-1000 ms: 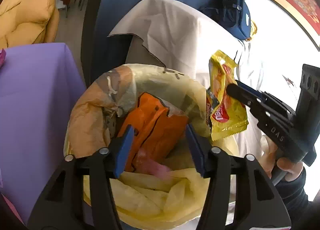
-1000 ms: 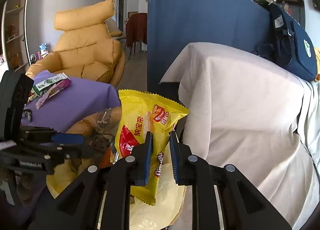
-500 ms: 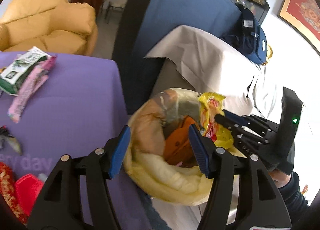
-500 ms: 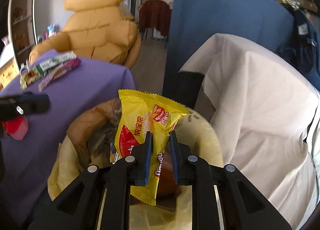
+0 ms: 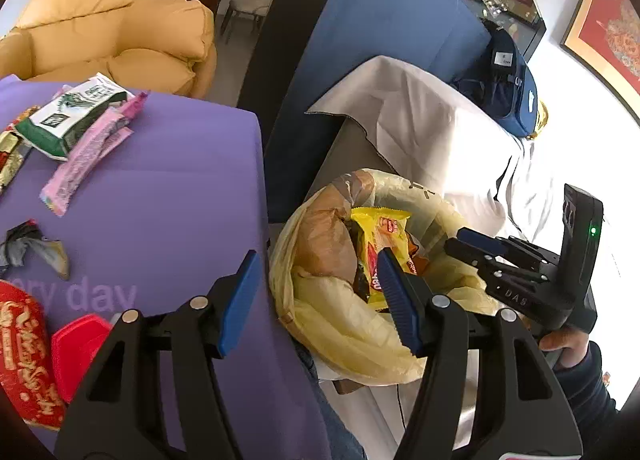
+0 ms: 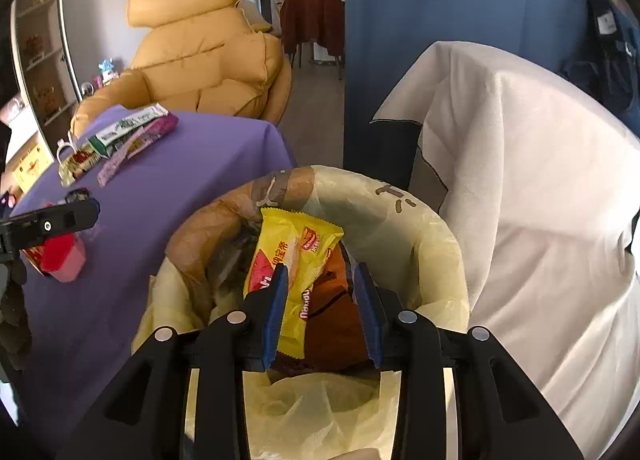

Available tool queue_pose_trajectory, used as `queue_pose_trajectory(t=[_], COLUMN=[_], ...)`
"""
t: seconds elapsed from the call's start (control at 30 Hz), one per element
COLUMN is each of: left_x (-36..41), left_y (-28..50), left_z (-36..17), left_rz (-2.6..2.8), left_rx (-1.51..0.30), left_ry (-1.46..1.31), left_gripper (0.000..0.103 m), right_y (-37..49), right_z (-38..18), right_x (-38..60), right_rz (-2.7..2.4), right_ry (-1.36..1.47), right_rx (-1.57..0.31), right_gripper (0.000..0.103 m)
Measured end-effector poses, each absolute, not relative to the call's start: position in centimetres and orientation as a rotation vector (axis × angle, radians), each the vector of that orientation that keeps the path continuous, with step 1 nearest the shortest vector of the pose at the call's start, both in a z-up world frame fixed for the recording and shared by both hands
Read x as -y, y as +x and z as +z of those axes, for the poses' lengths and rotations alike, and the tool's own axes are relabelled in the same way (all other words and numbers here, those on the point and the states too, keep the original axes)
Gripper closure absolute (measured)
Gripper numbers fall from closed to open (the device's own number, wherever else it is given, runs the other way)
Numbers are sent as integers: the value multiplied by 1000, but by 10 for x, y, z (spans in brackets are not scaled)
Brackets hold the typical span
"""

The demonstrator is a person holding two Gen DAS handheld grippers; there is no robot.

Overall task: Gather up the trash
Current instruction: 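Grasp the red paper cup with the left tool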

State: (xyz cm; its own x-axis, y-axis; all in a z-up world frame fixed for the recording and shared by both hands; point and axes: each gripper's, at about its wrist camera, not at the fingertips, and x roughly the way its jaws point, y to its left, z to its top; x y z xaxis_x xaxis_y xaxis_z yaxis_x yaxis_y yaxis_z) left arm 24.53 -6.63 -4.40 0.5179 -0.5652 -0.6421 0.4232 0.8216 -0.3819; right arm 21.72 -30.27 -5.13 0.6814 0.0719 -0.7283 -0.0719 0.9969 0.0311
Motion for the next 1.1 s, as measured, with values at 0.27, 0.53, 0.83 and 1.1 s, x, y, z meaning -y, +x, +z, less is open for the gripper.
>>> queue_pose_trajectory(t=[0.27, 0.53, 0.83, 1.1], left_x=[19, -65, -104, -109], left_y=[218, 200, 217, 224], left_z=[-20, -16, -63, -82], left_rz=[-511, -291, -214, -244], left_rx=[-748, -721, -869, -950], left_ry=[-126, -111, -229, -322], left_gripper=[46, 46, 46, 46], right_y=[208, 220, 234, 241], right_z=[-32, -31, -48, -60], right_x=[273, 233, 176, 151], right_rz=[141, 249, 347, 375], right_ry=[-31, 46, 42, 24], right_rx=[-754, -754, -793, -837], right_gripper=[70, 70, 70, 70])
